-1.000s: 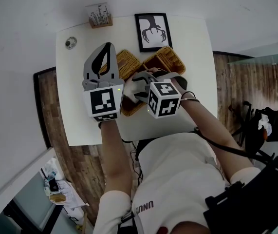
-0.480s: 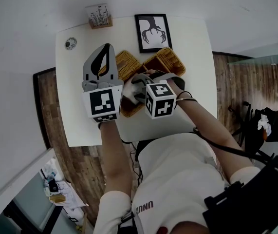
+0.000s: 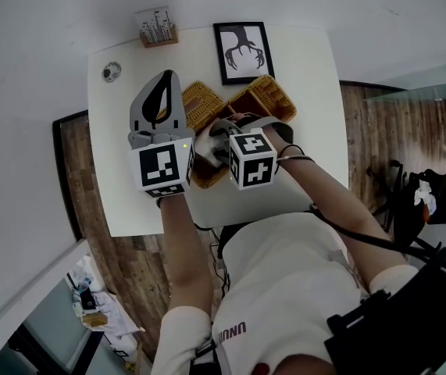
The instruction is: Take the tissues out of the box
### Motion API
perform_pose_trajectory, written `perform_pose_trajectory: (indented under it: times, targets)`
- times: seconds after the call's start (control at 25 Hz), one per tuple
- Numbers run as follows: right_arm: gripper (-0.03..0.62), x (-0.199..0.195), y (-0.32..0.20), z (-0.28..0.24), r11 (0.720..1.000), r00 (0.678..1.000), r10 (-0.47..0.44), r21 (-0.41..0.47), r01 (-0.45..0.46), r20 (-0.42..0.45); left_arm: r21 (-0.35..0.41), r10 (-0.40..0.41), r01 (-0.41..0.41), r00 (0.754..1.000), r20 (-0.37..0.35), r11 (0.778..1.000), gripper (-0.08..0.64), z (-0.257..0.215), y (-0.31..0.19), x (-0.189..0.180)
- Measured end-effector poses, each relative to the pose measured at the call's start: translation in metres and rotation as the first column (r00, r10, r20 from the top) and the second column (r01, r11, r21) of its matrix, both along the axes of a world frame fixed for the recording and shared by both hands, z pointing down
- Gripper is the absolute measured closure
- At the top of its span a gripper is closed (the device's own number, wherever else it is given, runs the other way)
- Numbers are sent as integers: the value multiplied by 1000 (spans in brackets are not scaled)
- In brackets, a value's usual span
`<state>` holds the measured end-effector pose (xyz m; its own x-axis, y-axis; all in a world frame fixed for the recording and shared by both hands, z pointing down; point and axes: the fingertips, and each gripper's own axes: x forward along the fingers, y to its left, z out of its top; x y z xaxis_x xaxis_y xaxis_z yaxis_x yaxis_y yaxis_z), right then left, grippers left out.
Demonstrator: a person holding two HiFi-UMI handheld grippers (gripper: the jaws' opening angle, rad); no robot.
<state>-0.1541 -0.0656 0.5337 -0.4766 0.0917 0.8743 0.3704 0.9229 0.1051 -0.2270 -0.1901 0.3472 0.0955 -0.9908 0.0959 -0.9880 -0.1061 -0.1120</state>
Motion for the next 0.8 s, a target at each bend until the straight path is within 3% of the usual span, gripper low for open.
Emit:
perform_pose_trajectory:
  times: [0.8]
  targets:
    - [505, -1, 8, 5, 998, 998, -25, 55, 29, -60, 1, 4, -4, 1000, -14, 1000, 548, 0, -2, 2]
